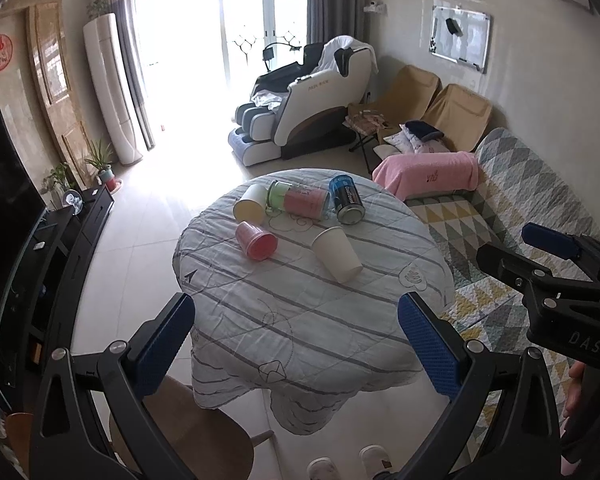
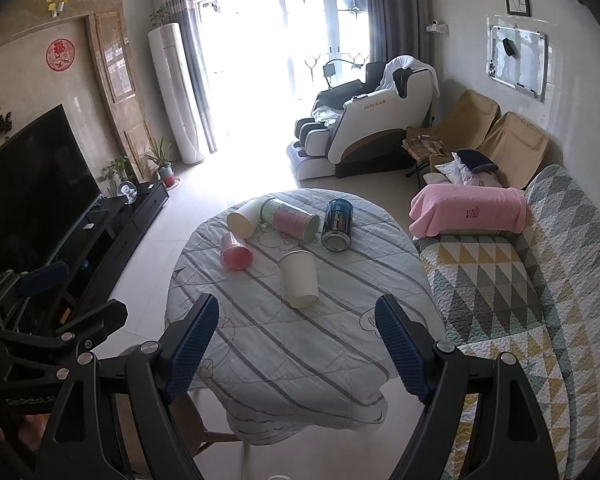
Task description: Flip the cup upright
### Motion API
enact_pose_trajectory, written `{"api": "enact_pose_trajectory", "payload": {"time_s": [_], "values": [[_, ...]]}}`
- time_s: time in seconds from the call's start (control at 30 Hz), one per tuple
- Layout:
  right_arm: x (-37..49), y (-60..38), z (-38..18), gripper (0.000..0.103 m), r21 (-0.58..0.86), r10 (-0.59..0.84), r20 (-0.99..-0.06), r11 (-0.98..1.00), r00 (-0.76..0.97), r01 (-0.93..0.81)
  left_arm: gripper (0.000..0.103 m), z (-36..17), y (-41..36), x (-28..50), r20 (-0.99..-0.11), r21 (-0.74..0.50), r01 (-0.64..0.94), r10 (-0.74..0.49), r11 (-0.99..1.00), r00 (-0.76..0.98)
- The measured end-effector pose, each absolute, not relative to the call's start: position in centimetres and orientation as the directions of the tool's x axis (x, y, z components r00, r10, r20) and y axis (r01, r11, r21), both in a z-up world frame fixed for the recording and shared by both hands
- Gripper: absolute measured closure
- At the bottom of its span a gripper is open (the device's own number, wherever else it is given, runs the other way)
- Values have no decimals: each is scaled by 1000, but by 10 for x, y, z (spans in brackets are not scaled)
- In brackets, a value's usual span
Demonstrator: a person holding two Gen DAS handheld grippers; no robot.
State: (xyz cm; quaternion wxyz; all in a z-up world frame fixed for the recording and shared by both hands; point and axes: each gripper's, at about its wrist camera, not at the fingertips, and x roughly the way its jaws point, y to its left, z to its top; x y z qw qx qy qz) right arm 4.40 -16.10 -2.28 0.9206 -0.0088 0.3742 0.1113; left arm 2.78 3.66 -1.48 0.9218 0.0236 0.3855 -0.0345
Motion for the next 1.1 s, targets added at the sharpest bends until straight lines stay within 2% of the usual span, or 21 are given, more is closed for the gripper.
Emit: {"api": "enact_pose_trajectory", "payload": {"time_s": [0.73,1.1], "values": [[83,-159,-41,21,72,180,-732,979,657,-188,0,-40,38,70,-739,7,78,-47,997,672],[189,-200,-79,21,144,233,-791,970,565,-198,0,-74,6,162,-796,13,-11,17,1000,605]]}}
